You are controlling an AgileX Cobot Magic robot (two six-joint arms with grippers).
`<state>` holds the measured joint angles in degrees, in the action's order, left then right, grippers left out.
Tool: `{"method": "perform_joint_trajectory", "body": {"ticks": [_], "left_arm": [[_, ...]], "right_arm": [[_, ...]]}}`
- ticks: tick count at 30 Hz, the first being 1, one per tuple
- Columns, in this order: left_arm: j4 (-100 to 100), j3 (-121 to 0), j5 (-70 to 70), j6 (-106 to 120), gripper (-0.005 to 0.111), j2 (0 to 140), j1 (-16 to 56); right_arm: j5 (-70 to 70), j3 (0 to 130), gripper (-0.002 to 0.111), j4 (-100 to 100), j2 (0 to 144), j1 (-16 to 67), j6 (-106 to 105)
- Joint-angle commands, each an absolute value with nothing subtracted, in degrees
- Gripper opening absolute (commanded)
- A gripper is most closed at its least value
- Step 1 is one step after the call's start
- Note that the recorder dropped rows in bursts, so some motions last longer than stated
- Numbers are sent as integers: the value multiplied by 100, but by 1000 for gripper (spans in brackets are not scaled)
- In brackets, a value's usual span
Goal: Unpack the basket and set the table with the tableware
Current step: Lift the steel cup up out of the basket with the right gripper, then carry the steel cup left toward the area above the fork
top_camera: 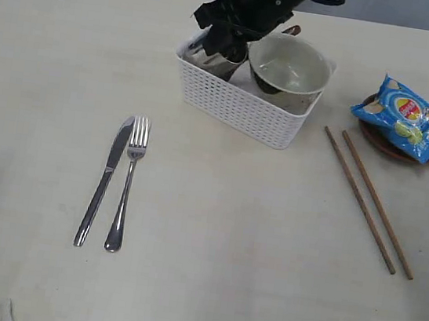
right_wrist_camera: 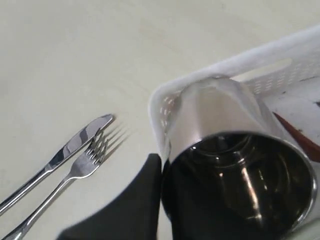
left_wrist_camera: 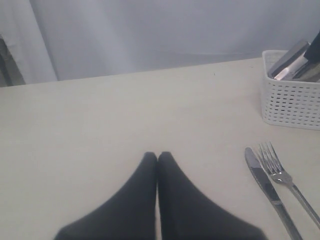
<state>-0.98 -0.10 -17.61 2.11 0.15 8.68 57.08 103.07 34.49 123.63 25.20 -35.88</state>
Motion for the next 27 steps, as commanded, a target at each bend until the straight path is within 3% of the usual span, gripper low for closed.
{"method": "perform_joint_trajectory", "body": {"ticks": [1,20,27], "left_arm": [[-75,0,-1715,192,0,0,860],[-75,0,-1715,192,0,0,860],[-75,0,-1715,192,0,0,860]], "right_arm": [[5791,10321,-1,3840,12188,2478,-4105],[5366,10321,-1,3829,11532,2516,-4025],[5576,10321,-1,3432,11489,3072,-4079]]}}
